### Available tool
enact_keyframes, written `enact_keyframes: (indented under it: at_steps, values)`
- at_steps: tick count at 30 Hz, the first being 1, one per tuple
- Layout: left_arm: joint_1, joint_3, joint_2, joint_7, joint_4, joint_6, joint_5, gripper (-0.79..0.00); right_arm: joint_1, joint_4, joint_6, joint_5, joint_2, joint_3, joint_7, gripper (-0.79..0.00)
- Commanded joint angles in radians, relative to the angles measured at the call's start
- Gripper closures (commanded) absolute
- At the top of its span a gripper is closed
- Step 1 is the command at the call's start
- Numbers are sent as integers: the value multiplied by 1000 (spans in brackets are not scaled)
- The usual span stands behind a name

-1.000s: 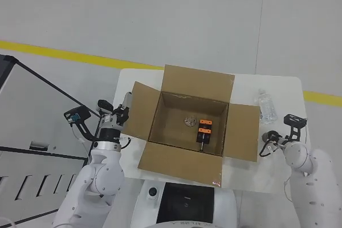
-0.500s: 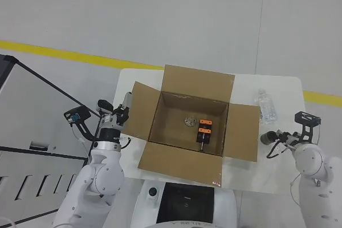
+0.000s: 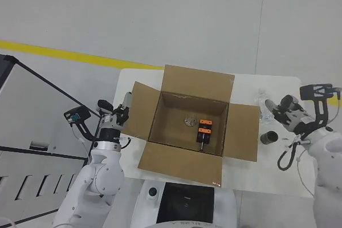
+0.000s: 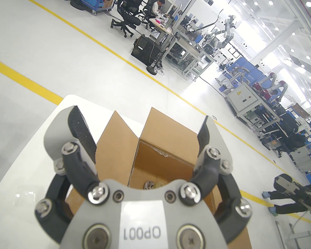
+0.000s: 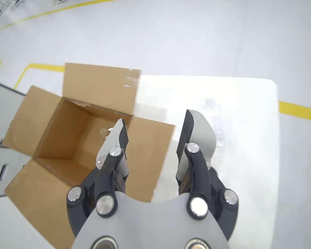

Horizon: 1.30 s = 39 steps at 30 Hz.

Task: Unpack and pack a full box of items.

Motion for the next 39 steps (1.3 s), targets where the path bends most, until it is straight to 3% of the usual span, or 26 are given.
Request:
enact_keyframes:
  at_steps: [1,5,7,15,16,17,22,27,34,39]
  values:
    - [0,0,0,0,0,0,0,-785,80,54,-47,43,1,-131,61,-428]
    - [0,0,0,0,0,0,0,-785,173,155,-64,-89,-5,-356,82,-591]
    - [0,0,0,0,0,0,0,-785,188,186,-26,-204,-6,-408,51,-785]
    - [0,0,0,0,0,0,0,-785,188,186,-26,-204,-6,-408,51,-785]
    - [0,0,0,0,0,0,0,-785,181,200,-29,-184,-7,-410,43,-514]
    - [0,0,0,0,0,0,0,-785,177,239,-35,-145,-7,-405,35,-385]
    - [0,0,0,0,0,0,0,-785,242,355,-109,-118,-8,-456,36,-366]
    - [0,0,0,0,0,0,0,-785,329,476,-144,-161,-21,-585,23,-382]
    - [0,0,0,0,0,0,0,-785,503,707,-50,-222,-64,-779,15,-382]
    - [0,0,0,0,0,0,0,-785,629,900,-23,-175,-106,-877,-15,-376]
